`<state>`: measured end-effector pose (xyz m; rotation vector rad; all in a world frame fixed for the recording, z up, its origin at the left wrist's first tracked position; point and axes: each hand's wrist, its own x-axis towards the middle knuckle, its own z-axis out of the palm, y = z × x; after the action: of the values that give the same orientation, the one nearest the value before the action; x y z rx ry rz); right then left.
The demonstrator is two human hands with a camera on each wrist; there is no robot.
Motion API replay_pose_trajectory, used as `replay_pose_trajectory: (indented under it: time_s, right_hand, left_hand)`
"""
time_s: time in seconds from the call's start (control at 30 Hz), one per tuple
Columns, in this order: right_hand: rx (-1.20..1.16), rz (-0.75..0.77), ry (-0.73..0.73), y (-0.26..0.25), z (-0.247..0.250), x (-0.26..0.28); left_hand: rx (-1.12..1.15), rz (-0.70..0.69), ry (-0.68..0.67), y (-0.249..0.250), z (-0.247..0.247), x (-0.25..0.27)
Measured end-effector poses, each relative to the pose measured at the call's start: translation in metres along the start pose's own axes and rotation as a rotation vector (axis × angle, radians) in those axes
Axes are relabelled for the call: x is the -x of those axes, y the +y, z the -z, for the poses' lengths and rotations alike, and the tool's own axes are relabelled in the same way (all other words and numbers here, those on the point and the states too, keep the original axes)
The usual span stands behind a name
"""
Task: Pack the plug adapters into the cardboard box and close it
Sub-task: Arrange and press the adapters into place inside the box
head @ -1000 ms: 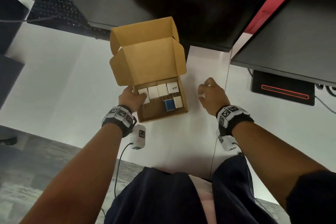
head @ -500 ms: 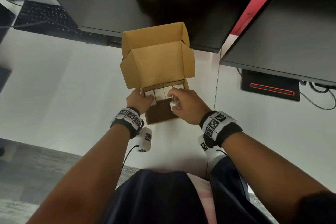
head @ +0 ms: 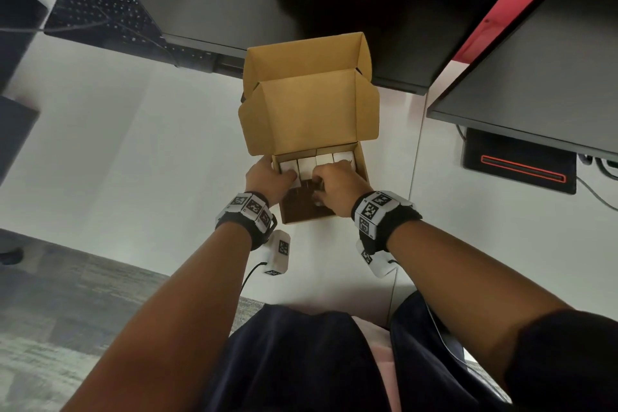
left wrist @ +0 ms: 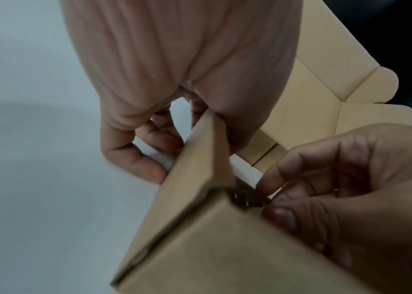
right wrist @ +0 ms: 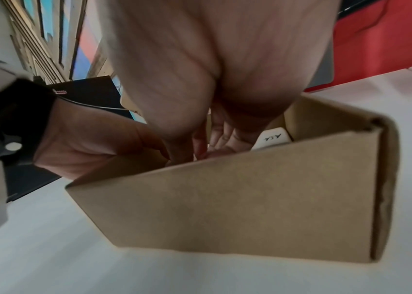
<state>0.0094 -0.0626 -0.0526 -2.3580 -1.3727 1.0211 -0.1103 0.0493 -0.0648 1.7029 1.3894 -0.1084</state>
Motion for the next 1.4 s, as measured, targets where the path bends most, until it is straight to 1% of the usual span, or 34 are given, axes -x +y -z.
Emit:
replay_pose_trajectory:
  time_s: [0.1,0.33,0.5,0.8,0.97,1.2,1.4]
  right_hand:
    - [0.002,-0.019,0.008,-0.001,0.000,-0.001]
    - [0.003,-0.008,0.015,-0.001,0.000,0.005]
    - [0.079,0.023,0.020,-0.002,0.001,0.005]
    - [0.100,0.030,0.044,0.002,0.000,0.009]
    - [0.090,0.037,0.017,0.003,0.000,0.012]
    - [0.044,0.011,0.023,0.005,0.001,0.014]
    - [-0.052,0.050,0.040,0.010,0.004,0.022]
  left_hand:
    - [-0.007,-0.005,-0.004,-0.001,-0.001,-0.002]
    - [-0.029,-0.015,-0.005,-0.002,-0.001,-0.004]
    - [-0.096,-0.042,0.008,-0.004,-0.002,-0.008]
    - [-0.063,-0.038,0.003,-0.003,-0.002,-0.006]
    - [-0.051,-0.028,0.002,-0.002,-0.001,-0.004]
    - [-0.058,-0.042,0.007,-0.001,-0.001,-0.003]
    - [-0.024,-0.034,-0.011,-0.003,-0.001,-0.004]
